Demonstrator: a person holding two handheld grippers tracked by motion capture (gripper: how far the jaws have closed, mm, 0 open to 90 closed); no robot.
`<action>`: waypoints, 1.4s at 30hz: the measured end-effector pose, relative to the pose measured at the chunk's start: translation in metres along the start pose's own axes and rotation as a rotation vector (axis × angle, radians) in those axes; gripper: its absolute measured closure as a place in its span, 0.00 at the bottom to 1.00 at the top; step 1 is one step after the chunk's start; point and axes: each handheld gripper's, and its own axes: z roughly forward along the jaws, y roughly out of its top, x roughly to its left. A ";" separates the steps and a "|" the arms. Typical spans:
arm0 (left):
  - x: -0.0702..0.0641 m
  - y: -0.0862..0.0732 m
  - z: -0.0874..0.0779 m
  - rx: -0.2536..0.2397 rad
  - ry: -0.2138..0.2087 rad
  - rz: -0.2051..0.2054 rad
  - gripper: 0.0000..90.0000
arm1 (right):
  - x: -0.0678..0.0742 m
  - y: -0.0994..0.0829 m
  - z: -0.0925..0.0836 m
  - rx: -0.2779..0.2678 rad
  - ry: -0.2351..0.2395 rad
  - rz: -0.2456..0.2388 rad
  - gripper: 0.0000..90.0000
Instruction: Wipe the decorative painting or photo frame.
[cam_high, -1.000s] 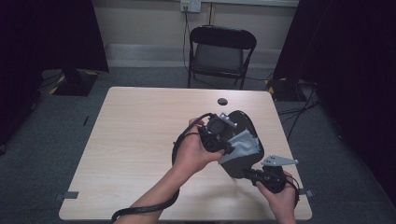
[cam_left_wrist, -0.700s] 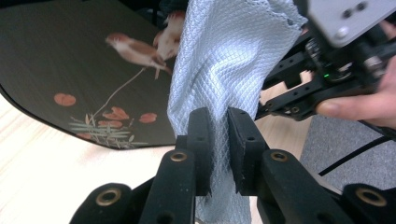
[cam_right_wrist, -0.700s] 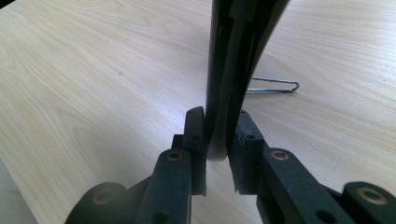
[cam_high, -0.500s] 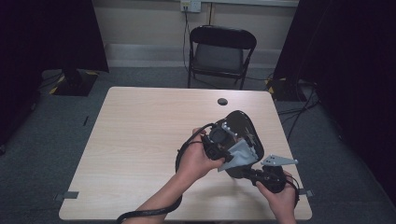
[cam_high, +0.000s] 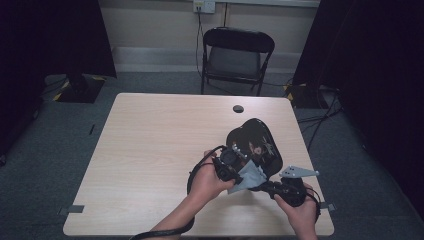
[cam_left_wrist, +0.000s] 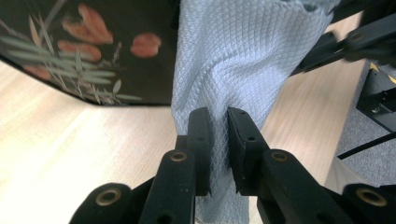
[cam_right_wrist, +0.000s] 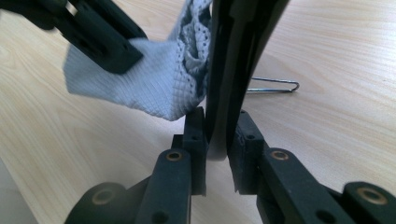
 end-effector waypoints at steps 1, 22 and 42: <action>0.002 -0.003 0.003 0.007 0.000 -0.005 0.89 | 0.000 0.000 0.000 0.000 0.001 0.003 0.87; 0.011 -0.030 0.035 0.088 0.014 -0.040 0.89 | -0.002 -0.001 -0.004 -0.004 0.000 0.003 0.82; 0.016 -0.038 0.022 0.062 -0.006 -0.068 0.89 | -0.003 -0.009 -0.007 0.018 -0.007 0.014 0.69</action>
